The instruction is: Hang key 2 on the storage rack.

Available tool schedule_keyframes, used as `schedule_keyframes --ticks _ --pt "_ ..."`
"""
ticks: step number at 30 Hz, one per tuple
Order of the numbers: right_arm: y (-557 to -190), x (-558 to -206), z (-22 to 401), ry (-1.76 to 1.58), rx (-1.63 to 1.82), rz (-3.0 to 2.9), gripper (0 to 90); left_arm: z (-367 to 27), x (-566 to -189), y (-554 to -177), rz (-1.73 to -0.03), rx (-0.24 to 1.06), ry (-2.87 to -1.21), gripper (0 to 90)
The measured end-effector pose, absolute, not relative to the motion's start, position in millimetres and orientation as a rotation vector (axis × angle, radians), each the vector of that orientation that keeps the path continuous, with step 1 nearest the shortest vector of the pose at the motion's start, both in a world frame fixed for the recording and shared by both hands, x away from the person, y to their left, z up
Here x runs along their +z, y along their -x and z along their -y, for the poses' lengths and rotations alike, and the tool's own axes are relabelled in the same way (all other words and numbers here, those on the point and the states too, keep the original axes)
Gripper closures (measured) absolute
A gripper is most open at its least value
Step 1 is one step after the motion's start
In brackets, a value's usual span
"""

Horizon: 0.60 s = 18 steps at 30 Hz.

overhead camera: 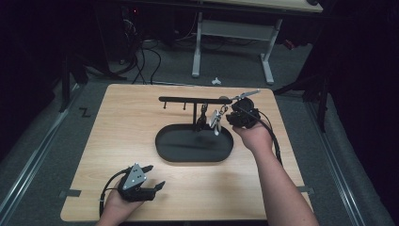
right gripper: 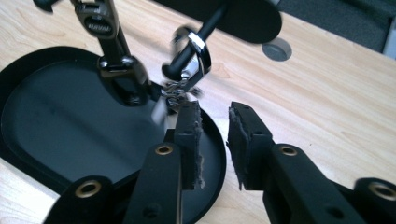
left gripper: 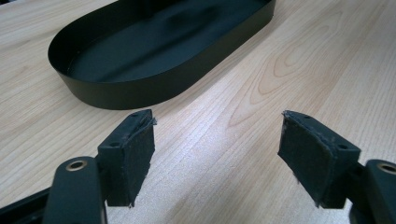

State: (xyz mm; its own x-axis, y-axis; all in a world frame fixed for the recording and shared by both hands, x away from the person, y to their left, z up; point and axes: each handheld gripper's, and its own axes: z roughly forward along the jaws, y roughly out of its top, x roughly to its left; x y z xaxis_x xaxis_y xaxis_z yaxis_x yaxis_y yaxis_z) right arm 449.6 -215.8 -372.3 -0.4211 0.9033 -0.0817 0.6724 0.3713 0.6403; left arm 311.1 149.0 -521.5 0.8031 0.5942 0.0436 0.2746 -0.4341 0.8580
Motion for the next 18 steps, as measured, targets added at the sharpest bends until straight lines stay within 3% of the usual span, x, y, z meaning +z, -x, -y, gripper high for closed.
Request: schedule_keyframes --ticks 18 --pt "-417 -412 217 -1.369 0.704 -2.239 54.0 -144 -523 -310 -0.634 0.417 -2.061 26.9"
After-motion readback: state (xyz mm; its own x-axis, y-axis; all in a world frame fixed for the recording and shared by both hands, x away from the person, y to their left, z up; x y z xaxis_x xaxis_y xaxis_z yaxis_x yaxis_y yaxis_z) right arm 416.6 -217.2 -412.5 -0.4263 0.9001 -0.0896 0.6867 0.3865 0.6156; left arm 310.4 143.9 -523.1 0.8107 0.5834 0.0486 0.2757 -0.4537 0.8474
